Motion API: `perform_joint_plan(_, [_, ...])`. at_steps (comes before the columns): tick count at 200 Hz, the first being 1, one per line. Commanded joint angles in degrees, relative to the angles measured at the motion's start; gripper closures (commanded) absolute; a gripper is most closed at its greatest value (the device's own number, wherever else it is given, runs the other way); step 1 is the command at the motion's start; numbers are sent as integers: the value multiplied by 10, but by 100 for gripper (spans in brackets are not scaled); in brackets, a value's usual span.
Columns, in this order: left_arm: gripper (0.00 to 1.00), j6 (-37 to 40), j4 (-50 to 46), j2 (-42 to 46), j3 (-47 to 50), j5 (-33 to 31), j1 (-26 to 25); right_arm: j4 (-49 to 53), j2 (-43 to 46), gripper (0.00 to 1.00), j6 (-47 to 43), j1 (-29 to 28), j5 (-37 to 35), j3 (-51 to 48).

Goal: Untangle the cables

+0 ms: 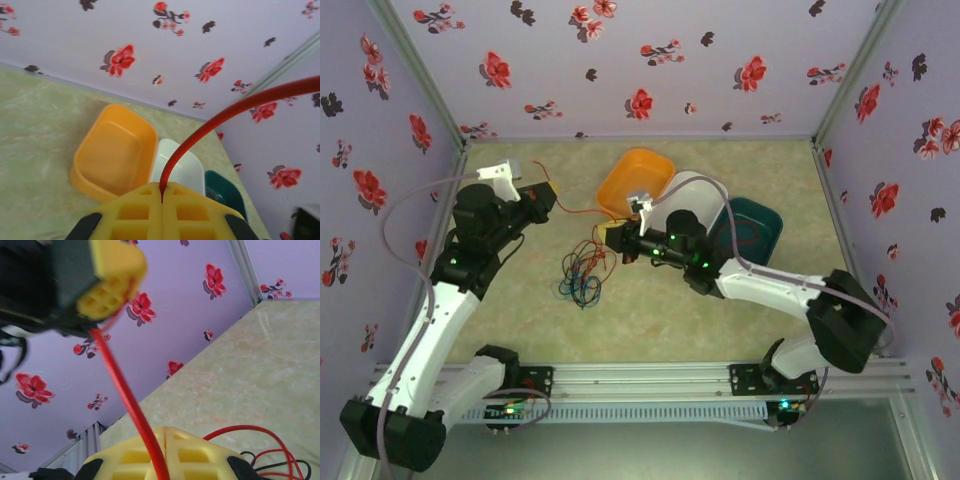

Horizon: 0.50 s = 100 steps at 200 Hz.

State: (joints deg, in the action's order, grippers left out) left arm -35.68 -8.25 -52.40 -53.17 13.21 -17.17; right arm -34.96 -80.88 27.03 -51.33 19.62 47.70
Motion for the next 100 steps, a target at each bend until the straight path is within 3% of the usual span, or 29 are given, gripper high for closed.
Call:
perform_joint_plan(1, [96,4,-23,-16,16,-37,6,64,65,100,-15,-3,-30,-5])
perform_joint_plan(34, [79,-15,26,-61,68,28,-23,189,105,100,-16,2,-99,52])
perform_joint_plan(47, [64,-17,48,-83,82,44,-49,251,103,100,-20,3,-118,89])
perform_joint_plan(69, [48,-16,54,-114,89,44,-81,318,117,100,-24,5,-161,123])
perform_joint_plan(100, [30,-25,69,-110,109,16,-83,440,151,100,-49,17,-235,170])
